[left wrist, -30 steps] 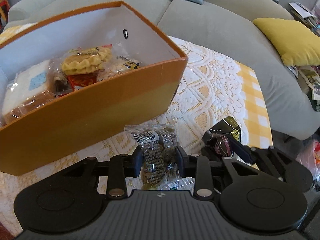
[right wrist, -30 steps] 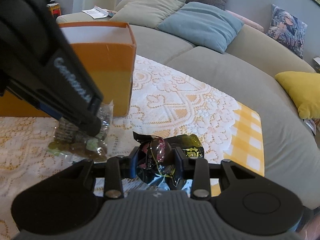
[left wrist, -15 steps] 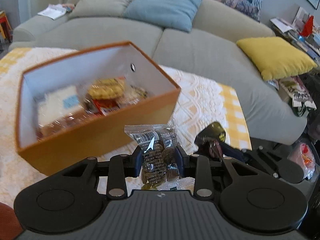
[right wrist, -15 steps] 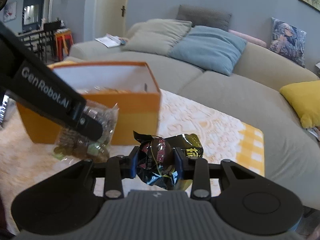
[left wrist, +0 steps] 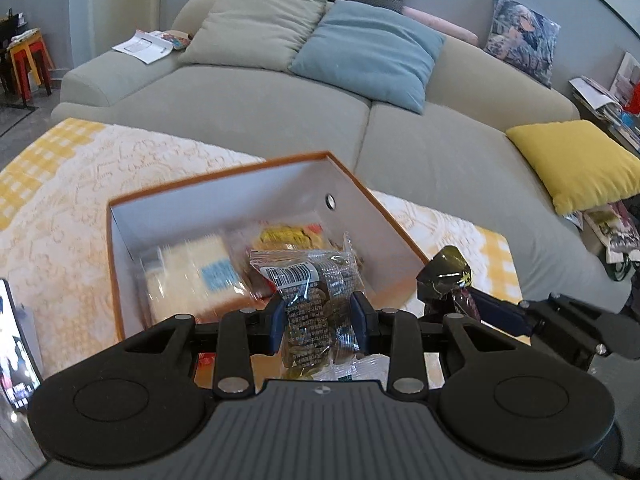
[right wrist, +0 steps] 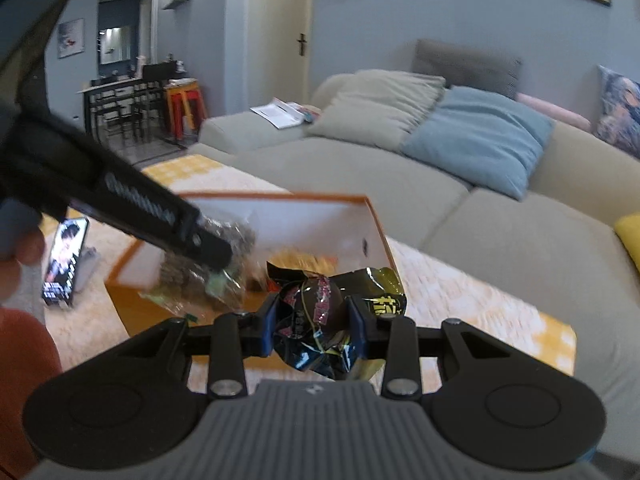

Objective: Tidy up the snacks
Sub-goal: 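Lift both packets and carry them over the orange box, then lower both tools into the box and open them to drop the packets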

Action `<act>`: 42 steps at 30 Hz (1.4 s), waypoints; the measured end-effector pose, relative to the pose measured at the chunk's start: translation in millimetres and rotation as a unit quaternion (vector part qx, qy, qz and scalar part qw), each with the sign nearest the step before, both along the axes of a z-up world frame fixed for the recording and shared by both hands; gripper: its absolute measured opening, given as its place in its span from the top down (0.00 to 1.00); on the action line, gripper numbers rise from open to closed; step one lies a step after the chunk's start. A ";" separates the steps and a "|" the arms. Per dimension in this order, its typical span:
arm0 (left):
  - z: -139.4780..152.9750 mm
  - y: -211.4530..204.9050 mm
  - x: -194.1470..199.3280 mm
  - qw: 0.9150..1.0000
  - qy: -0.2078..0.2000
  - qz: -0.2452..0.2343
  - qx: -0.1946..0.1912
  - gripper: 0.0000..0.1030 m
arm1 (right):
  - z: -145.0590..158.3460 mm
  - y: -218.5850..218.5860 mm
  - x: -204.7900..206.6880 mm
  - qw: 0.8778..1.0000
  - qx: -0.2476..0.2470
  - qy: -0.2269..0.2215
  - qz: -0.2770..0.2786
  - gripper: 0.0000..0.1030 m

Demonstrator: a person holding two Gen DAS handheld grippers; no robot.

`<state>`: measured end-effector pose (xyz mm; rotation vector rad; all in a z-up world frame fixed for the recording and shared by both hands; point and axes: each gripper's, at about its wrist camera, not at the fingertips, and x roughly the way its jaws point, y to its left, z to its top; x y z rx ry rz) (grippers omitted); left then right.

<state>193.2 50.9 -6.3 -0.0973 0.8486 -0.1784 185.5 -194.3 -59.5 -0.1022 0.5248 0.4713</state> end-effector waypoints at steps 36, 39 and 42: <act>-92.5 16.8 102.4 0.984 0.176 -0.007 -0.013 0.62 | -48.1 61.0 155.5 0.956 -0.136 0.247 0.086 0.66; -88.2 15.8 100.6 0.986 0.166 -0.008 -0.001 0.56 | -46.3 61.7 156.8 0.954 -0.137 0.254 0.084 0.66; -74.2 13.7 94.3 0.990 0.138 -0.020 0.011 0.48 | -37.9 59.3 153.5 0.957 -0.125 0.244 0.092 0.62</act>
